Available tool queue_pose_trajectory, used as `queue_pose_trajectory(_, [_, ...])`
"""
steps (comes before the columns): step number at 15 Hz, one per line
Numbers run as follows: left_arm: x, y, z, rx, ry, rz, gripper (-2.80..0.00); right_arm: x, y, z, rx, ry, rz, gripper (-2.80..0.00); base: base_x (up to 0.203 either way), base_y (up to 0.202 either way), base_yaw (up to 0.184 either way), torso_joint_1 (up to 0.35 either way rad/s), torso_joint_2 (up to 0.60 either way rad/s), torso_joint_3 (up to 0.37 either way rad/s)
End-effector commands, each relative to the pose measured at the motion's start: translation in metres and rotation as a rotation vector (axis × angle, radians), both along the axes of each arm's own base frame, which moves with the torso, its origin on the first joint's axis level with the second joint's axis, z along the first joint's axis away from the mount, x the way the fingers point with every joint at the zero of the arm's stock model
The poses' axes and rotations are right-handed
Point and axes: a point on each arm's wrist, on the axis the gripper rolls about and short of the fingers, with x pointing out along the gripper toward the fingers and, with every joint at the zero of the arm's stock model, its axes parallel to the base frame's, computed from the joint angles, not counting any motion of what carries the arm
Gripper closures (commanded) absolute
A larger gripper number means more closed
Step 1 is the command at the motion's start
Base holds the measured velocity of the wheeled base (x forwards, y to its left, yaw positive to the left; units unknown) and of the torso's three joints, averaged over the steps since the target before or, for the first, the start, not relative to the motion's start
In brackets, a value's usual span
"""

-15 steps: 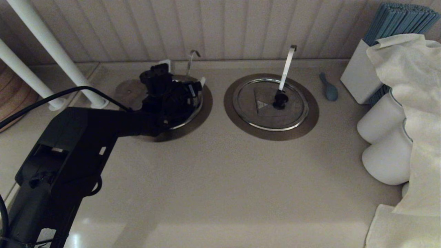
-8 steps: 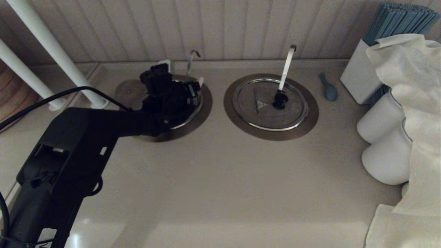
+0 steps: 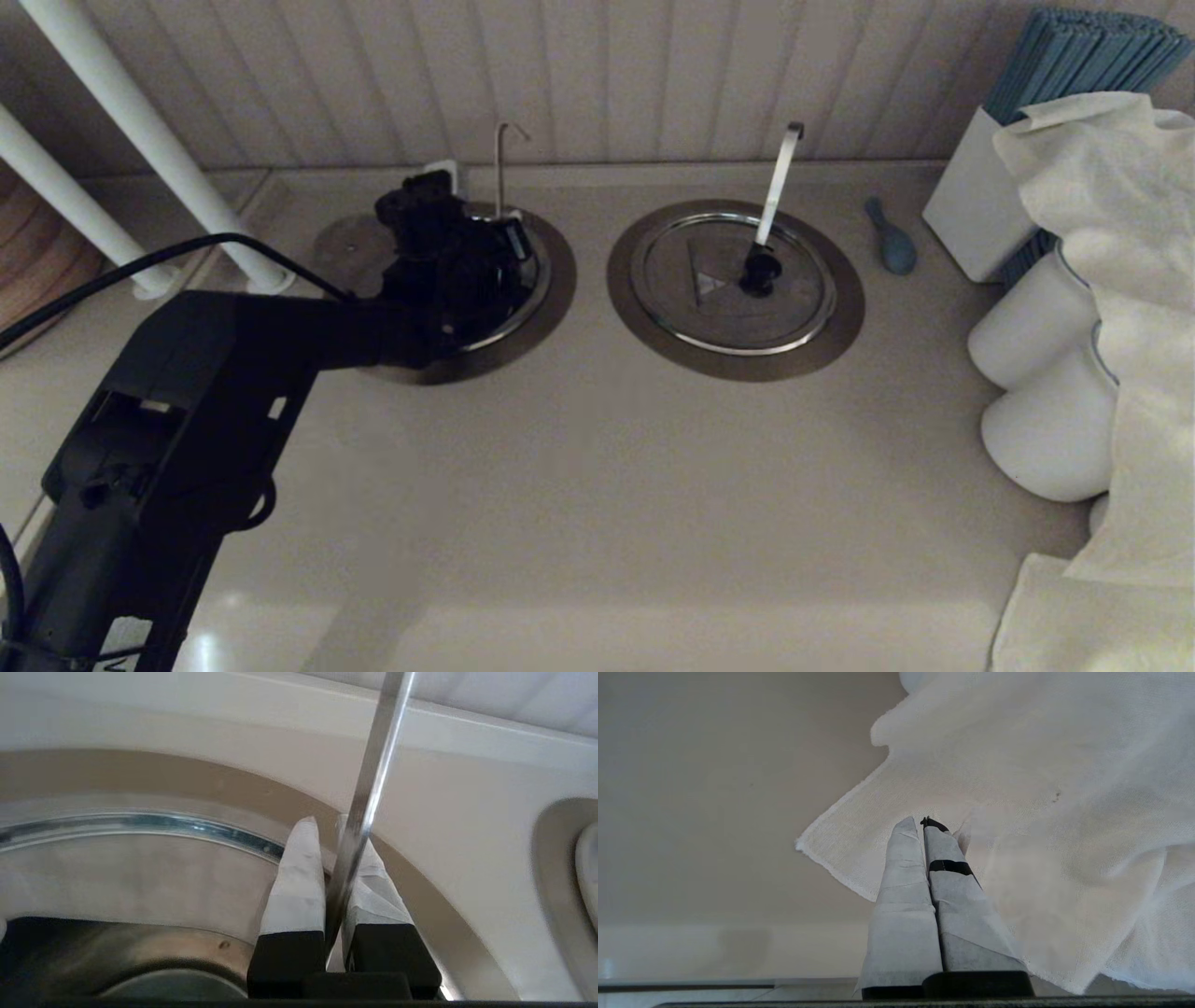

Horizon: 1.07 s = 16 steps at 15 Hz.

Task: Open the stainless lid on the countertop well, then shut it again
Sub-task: Stir with a spoon

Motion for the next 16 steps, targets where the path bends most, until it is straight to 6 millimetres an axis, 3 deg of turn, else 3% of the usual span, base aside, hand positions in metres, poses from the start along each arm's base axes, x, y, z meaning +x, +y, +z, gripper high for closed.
queue_pose_trajectory(1, [-0.002,0.0,0.004,-0.007,-0.008,0.0,0.0,0.0,0.0,0.0,0.0,0.001,-0.001,0.0,0.0,0.0,0.0,0.0,0.0,0.0])
queue_pose_trajectory(6, [-0.006,0.005,0.016,-0.015,-0.031,0.007,0.0,0.0,0.0,0.0,0.0,0.001,0.0,0.0,0.0,0.0,0.0,0.0,0.0,0.0])
queue_pose_trajectory(14, [-0.045,0.043,0.083,-0.051,-0.106,0.097,0.0,0.0,0.0,0.0,0.0,0.001,0.0,0.0,0.0,0.0,0.0,0.0,0.0,0.0])
queue_pose_trajectory(16, [-0.05,0.045,0.088,-0.05,-0.098,0.098,0.0,0.0,0.0,0.0,0.0,0.0,0.0,0.0,0.0,0.0,0.0,0.0,0.0,0.0])
